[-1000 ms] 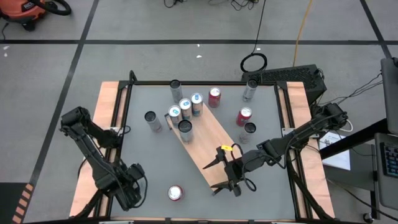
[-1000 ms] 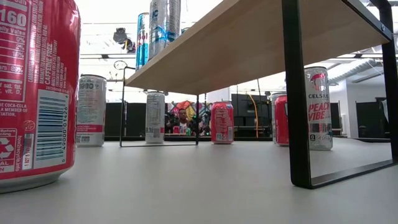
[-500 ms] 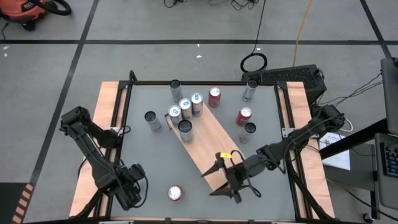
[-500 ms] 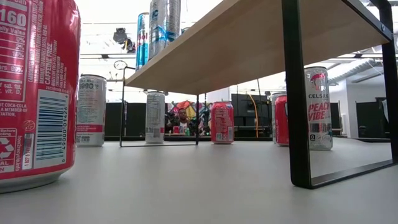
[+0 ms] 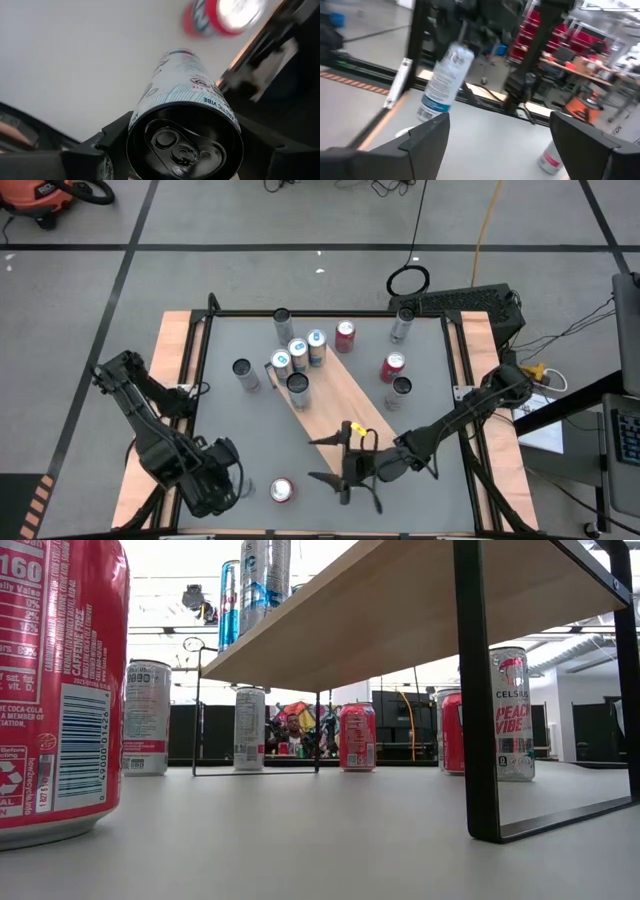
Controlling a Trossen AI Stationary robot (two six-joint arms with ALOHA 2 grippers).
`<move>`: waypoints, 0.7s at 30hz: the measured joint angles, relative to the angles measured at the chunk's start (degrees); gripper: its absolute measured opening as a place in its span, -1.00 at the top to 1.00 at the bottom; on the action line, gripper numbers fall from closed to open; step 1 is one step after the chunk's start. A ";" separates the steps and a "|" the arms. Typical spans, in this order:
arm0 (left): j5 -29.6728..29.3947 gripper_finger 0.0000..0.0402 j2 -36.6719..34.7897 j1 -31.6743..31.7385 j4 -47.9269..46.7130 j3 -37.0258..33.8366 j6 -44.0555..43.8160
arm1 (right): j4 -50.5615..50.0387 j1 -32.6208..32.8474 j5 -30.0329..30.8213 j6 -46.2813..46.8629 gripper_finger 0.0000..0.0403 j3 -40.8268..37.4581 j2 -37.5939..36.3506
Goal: Place canned beverage on shelf
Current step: Put the left white soda can on the shelf aligned with the other white soda can
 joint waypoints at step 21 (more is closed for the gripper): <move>-26.47 -0.26 -0.03 0.00 -0.77 8.92 0.29 | -7.26 -0.42 2.77 -6.58 -0.97 14.60 10.20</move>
